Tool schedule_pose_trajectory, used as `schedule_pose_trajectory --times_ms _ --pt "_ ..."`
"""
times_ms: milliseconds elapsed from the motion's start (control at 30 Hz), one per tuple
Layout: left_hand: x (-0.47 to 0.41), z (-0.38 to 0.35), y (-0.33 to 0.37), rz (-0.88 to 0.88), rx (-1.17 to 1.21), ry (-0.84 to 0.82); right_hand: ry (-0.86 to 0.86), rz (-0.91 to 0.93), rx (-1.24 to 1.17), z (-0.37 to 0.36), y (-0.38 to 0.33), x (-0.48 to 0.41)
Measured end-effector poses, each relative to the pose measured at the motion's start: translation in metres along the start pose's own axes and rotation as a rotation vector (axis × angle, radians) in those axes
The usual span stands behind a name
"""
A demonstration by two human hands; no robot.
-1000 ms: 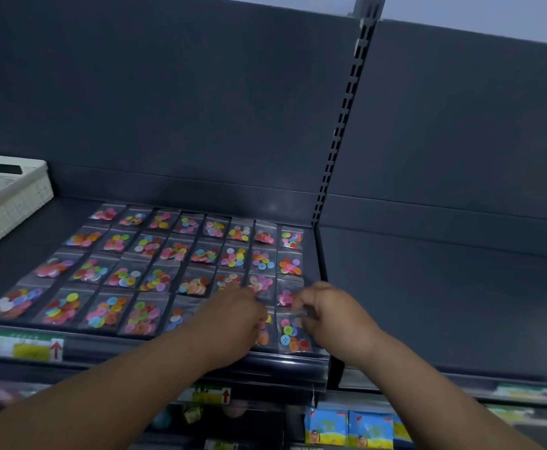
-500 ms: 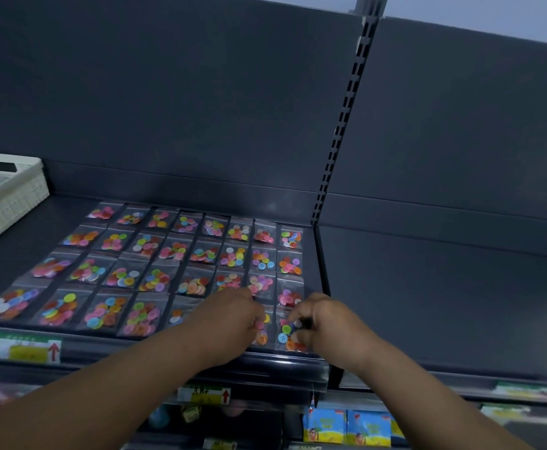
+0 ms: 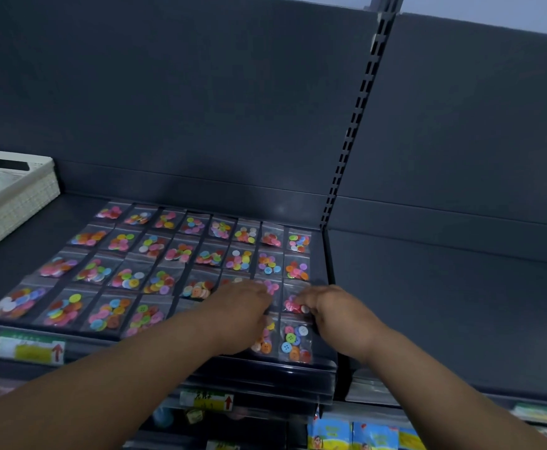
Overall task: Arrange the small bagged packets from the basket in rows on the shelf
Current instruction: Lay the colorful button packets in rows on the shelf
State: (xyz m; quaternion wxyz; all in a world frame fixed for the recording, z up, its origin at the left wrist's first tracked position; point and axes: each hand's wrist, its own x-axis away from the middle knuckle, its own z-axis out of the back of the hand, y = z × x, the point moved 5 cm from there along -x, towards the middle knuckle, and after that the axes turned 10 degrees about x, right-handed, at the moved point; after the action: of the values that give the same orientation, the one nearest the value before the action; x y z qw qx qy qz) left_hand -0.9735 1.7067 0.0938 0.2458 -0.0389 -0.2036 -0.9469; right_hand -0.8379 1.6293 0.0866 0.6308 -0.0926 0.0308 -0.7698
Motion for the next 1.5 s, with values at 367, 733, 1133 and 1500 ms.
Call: schedule_pose_trajectory --times_ms 367,733,1133,1500 --pt "0.001 0.001 0.001 0.032 0.017 -0.05 -0.087 0.029 -0.007 -0.002 -0.001 -0.003" --pt "0.017 0.055 -0.006 0.055 0.0 0.184 0.131 0.076 0.017 0.051 -0.023 -0.003" --pt "0.129 0.109 -0.069 0.408 0.018 0.493 0.18 0.401 0.123 0.076 -0.136 -0.044" --pt "0.232 0.163 -0.218 0.604 0.149 0.686 0.027 0.33 -0.231 0.067 -0.313 -0.116"
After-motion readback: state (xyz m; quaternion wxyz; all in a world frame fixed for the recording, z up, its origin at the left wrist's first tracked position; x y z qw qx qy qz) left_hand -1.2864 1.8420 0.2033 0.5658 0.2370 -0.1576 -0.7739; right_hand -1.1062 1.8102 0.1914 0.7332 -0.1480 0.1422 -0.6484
